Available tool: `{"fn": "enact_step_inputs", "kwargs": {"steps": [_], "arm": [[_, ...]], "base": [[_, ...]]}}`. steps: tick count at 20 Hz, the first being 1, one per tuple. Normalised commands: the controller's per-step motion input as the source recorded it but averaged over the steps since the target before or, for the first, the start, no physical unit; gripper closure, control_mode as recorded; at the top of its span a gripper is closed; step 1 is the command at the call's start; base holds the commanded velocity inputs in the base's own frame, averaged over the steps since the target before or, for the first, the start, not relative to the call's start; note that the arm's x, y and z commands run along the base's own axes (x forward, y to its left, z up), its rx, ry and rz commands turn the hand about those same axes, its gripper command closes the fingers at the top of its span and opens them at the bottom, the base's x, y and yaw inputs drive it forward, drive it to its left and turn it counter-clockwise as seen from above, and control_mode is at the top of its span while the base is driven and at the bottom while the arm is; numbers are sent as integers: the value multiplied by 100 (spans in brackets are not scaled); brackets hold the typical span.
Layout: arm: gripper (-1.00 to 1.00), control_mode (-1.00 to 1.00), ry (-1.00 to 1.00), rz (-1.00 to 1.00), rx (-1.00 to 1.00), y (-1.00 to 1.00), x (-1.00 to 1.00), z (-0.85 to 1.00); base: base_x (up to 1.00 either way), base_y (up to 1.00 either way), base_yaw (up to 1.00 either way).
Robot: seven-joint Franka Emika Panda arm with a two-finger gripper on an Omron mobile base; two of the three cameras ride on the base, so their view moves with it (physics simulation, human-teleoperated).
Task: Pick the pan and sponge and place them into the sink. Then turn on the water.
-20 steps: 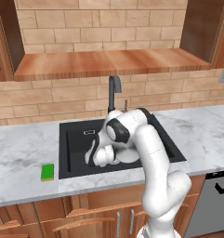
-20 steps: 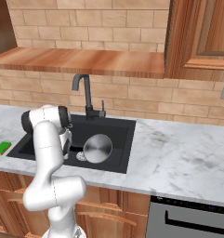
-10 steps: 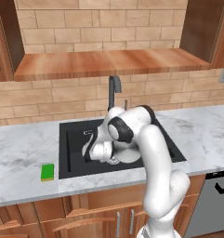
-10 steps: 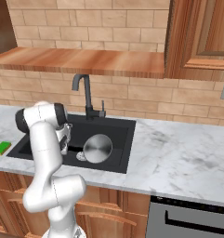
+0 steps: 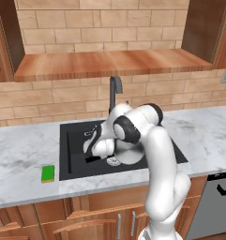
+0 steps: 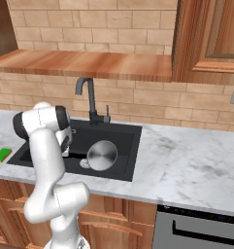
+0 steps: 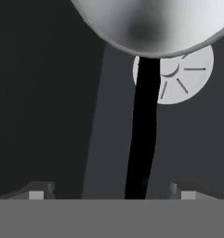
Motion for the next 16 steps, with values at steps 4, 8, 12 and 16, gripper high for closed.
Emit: {"fn": "enact_step_inputs", "kwargs": {"steps": [4,8,12,16], "arm": [[-100,-100,0,17,-5,29,-15,50],[-100,-100,0,21,-12,25,-18,49],[-100,-100,0,25,-21,21,-25,46],[-100,-100,0,23,-22,16,-38,45]], "base": [[0,0,0],[0,0,0],[0,0,0],[0,0,0]]}}
